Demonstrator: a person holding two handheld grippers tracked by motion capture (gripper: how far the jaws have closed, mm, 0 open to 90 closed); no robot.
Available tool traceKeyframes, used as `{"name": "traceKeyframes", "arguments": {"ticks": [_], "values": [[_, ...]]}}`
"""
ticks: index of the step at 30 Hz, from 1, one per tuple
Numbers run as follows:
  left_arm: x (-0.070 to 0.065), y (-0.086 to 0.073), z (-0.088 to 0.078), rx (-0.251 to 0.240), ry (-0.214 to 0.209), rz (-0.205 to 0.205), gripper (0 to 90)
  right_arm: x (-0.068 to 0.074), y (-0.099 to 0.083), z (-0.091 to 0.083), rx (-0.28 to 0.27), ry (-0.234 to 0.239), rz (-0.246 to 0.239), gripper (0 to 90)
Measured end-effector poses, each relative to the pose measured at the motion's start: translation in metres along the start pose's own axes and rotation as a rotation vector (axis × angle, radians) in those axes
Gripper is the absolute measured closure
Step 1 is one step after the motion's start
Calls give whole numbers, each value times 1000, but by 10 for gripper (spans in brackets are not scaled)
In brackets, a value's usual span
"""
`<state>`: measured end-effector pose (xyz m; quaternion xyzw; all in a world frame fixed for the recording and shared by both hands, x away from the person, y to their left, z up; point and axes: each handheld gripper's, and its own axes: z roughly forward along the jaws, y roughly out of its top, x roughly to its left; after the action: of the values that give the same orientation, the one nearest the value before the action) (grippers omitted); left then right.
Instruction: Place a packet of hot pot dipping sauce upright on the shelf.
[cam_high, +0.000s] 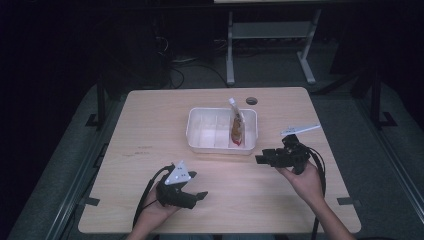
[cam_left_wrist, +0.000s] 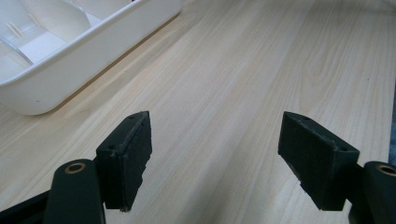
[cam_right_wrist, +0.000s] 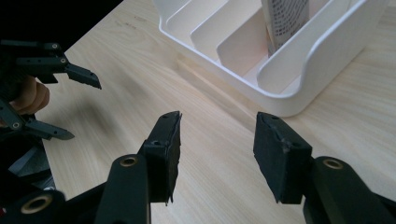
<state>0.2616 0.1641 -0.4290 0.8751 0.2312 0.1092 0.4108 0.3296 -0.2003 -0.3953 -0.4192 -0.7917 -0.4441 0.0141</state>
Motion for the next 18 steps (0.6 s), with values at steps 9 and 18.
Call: {"name": "traceKeyframes", "arguments": {"ticks": [9, 18], "values": [[0, 0, 0, 1, 0, 0, 254, 1, -11, -1, 8, 9, -9, 499], [0, 0, 0, 1, 1, 1, 255, -1, -22, -5, 2, 14, -3, 492]]}}
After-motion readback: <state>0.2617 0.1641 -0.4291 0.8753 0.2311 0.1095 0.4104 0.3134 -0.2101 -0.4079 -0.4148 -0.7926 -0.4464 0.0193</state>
